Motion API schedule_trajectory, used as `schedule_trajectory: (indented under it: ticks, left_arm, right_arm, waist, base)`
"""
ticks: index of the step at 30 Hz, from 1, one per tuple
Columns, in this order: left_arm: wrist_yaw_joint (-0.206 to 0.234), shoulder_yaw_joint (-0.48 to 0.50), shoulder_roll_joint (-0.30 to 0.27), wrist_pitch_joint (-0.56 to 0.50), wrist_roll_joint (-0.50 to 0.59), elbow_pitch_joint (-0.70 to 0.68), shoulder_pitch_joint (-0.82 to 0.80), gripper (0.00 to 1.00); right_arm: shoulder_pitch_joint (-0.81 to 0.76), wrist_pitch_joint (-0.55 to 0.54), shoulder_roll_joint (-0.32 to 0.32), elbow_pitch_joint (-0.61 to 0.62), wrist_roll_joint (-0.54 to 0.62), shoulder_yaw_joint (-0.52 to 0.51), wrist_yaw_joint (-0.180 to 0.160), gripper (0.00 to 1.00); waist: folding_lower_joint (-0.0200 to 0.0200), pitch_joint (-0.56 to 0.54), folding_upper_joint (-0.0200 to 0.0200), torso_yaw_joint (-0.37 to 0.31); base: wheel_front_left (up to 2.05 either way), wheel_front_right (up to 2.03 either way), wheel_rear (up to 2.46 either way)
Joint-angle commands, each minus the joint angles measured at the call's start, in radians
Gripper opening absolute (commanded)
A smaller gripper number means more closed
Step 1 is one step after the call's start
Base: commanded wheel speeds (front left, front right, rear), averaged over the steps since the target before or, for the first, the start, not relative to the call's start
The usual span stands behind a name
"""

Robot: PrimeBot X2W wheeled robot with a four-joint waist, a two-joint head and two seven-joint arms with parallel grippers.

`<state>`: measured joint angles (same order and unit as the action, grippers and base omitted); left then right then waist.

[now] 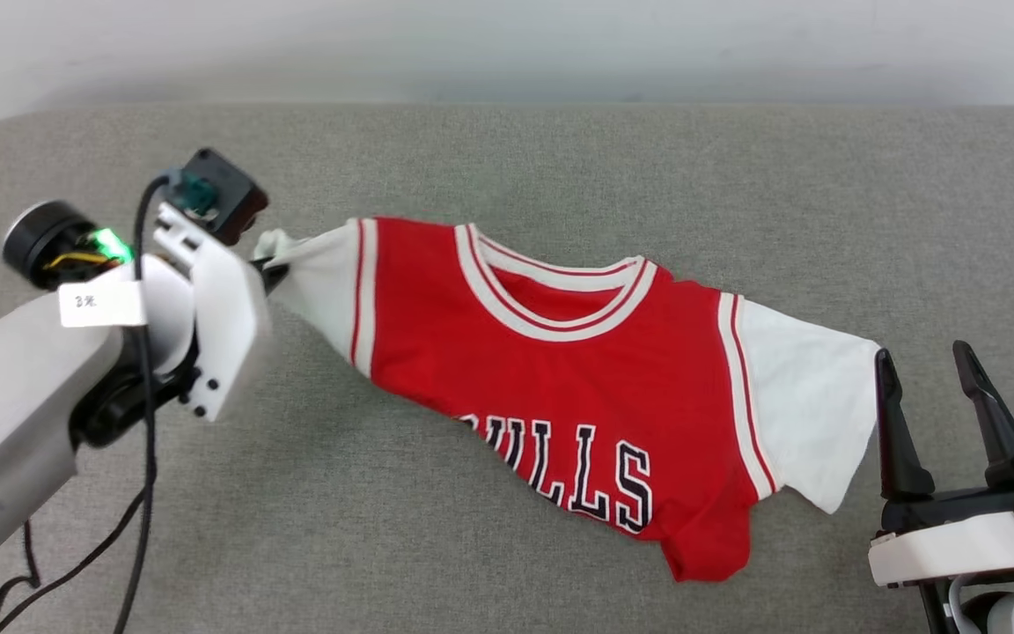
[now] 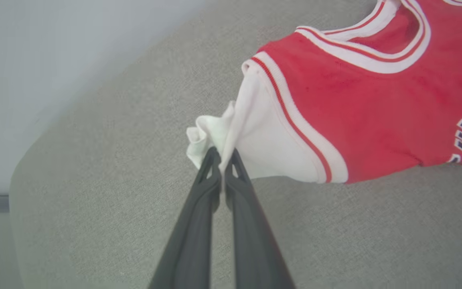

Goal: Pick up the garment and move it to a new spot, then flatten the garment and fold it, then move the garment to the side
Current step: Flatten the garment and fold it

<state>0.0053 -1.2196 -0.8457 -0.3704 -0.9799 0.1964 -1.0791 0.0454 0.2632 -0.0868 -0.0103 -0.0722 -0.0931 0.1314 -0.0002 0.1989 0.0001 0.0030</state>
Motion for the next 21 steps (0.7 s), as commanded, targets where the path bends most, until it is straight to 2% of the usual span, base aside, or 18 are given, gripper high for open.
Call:
schedule_trajectory:
  ticks: [1, 5, 9, 15, 21]
  left_arm:
    - [0.013, 0.007, -0.02, 0.005, -0.009, 0.008, 0.021, 0.0]
    - [0.031, 0.015, -0.061, 0.007, -0.043, 0.039, 0.059, 0.0]
    - [0.032, 0.022, -0.074, 0.017, -0.059, 0.071, 0.07, 0.0]
    - [0.012, 0.027, -0.033, 0.022, -0.06, 0.121, 0.038, 0.0]
    - [-0.014, 0.016, 0.042, 0.015, -0.043, 0.224, 0.001, 0.0]
  right_arm:
    - [0.006, 0.002, -0.007, -0.005, -0.002, 0.001, -0.001, 1.0]
    - [0.009, 0.002, -0.014, -0.01, -0.004, -0.002, -0.001, 1.0]
    - [0.02, 0.002, -0.019, -0.009, -0.004, -0.004, -0.001, 1.0]
    - [0.048, 0.002, -0.021, -0.006, -0.005, 0.002, -0.001, 1.0]
    - [0.084, 0.002, -0.019, -0.005, -0.006, 0.011, -0.001, 1.0]
  waist:
    - [0.0002, 0.009, -0.0001, -0.001]
    - [0.0002, 0.027, -0.0001, -0.01]
    - [0.0002, 0.052, -0.0001, -0.027]
    - [0.0002, 0.104, -0.0001, -0.06]
    - [0.0002, 0.159, -0.0001, -0.104]
  base:
    - [0.0, 0.0, 0.0]
    - [0.0, 0.0, 0.0]
    - [0.0, 0.0, 0.0]
    - [0.0, 0.0, 0.0]
    - [0.0, 0.0, 0.0]
